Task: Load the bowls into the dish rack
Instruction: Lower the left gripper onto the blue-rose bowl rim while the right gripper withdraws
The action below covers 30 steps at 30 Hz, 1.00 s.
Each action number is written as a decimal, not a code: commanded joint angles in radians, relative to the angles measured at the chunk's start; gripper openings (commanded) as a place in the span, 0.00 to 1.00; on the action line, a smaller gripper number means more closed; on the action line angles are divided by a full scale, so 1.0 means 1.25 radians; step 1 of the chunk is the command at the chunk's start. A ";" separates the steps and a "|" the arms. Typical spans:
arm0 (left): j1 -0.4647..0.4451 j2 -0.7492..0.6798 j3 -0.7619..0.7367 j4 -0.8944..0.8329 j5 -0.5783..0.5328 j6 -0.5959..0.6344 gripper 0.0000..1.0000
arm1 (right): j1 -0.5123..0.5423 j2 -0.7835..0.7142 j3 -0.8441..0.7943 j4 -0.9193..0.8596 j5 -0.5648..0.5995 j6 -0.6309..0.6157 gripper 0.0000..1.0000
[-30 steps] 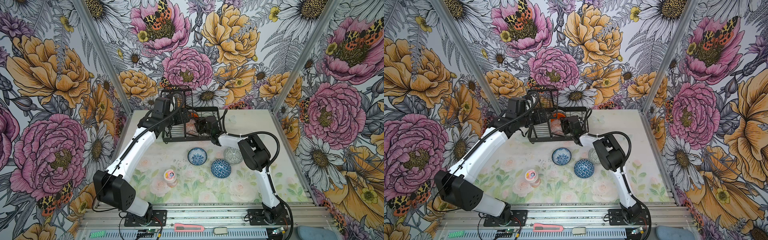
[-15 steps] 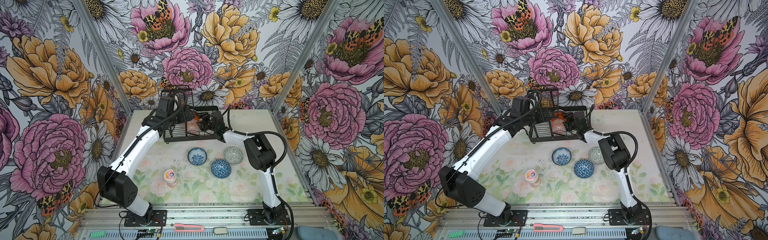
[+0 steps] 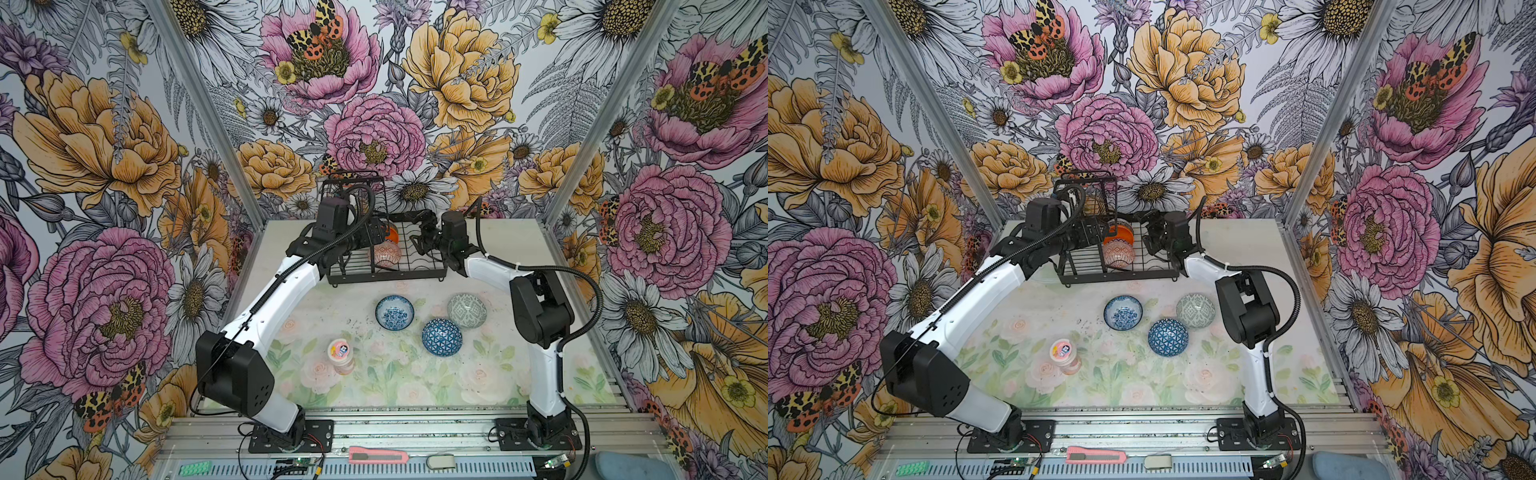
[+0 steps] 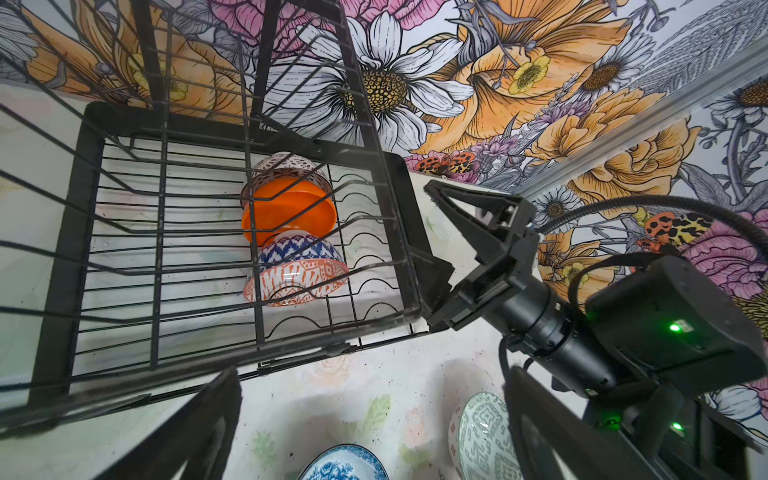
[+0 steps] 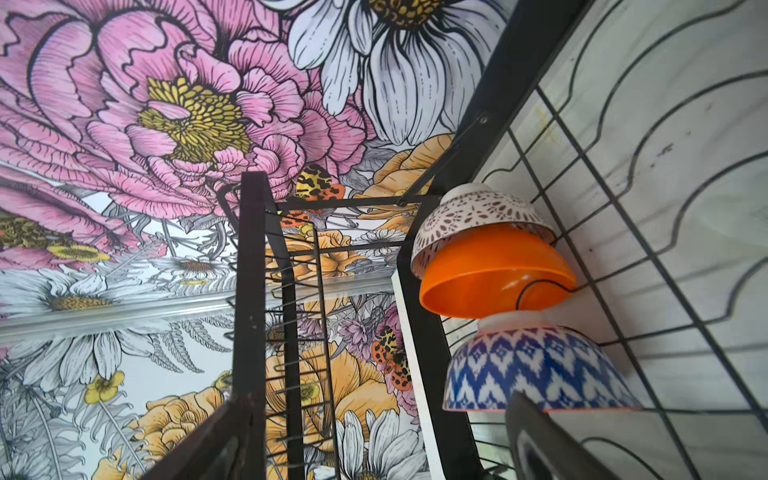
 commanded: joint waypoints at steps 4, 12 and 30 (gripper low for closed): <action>-0.072 0.010 0.053 -0.012 -0.057 0.083 0.99 | -0.099 -0.091 0.059 -0.162 -0.061 -0.192 0.99; -0.208 0.032 0.067 -0.069 -0.188 0.053 0.98 | -0.228 -0.164 0.060 -0.303 -0.103 -0.447 0.99; -0.275 -0.120 -0.302 -0.178 -0.166 -0.250 0.99 | -0.244 -0.375 -0.114 -0.511 0.002 -0.699 0.99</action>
